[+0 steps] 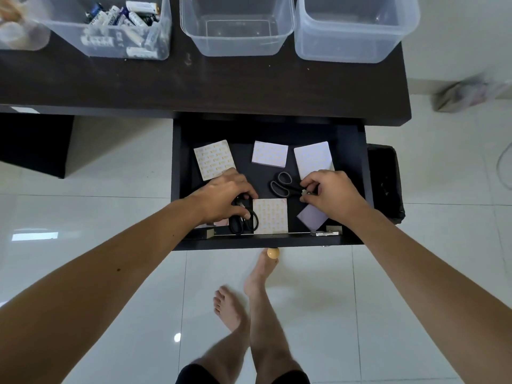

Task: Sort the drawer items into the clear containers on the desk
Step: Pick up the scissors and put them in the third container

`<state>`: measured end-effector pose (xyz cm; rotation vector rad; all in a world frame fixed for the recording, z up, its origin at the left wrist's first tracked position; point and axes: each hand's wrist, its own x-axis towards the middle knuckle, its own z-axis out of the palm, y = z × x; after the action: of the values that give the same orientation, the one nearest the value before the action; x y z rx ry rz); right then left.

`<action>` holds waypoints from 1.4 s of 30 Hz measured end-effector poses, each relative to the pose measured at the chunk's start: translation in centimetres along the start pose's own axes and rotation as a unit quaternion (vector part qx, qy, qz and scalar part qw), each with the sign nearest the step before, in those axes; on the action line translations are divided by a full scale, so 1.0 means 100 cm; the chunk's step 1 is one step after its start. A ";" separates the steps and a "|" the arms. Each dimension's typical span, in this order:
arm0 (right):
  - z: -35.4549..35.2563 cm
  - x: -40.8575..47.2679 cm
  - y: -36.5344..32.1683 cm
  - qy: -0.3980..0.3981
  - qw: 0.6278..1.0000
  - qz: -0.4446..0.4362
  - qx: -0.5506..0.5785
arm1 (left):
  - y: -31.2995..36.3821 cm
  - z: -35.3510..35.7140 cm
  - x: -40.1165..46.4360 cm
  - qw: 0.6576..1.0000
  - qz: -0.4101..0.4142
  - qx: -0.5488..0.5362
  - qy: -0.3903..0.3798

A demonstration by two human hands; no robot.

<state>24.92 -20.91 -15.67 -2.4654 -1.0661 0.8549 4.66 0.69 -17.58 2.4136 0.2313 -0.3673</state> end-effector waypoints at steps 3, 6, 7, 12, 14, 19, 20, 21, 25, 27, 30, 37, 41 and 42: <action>-0.003 -0.004 -0.001 0.012 0.998 0.008 0.058 | 0.002 -0.003 -0.003 1.000 0.008 0.024 0.005; -0.005 -0.005 -0.003 0.028 0.993 0.023 0.116 | 0.004 -0.006 -0.005 0.996 0.019 0.081 -0.008; -0.006 -0.005 -0.004 0.033 0.990 0.029 0.132 | 0.004 -0.006 -0.005 0.995 0.023 0.095 -0.014; -0.010 -0.011 -0.011 0.025 0.982 0.039 0.185 | 0.002 -0.008 -0.004 0.997 0.025 0.077 -0.012; -0.013 -0.015 -0.013 0.020 0.981 0.037 0.189 | 0.004 -0.012 -0.004 0.998 0.019 0.063 -0.002; -0.023 -0.019 -0.018 0.013 0.976 0.026 0.218 | 0.002 -0.027 -0.007 0.998 -0.056 -0.026 0.003; -0.027 -0.019 -0.020 0.015 0.975 0.022 0.221 | 0.002 -0.030 -0.008 0.997 -0.069 -0.043 0.002; -0.030 -0.020 -0.022 0.017 0.975 0.016 0.223 | 0.004 -0.034 -0.010 0.995 -0.079 -0.064 0.006; -0.051 -0.025 -0.037 0.025 0.973 -0.010 0.227 | 0.022 -0.051 -0.019 0.984 -0.091 -0.143 0.054; -0.065 -0.027 -0.047 0.034 0.973 -0.023 0.228 | 0.030 -0.063 -0.025 0.974 -0.092 -0.183 0.095; -0.085 -0.026 -0.063 0.047 0.973 -0.042 0.224 | 0.041 -0.086 -0.032 0.958 -0.096 -0.239 0.123; -0.138 -0.002 -0.106 0.072 0.969 -0.088 0.220 | 0.051 -0.146 -0.039 0.948 -0.079 -0.270 0.152; -0.165 0.018 -0.125 0.091 0.970 -0.113 0.196 | 0.052 -0.177 -0.039 0.946 -0.080 -0.266 0.168; -0.171 0.024 -0.129 0.098 0.970 -0.120 0.189 | 0.052 -0.184 -0.039 0.947 -0.077 -0.259 0.174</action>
<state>30.05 -11.38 3.05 -2.0100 -0.9987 0.6514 6.08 8.47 0.29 1.9246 0.5974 0.0593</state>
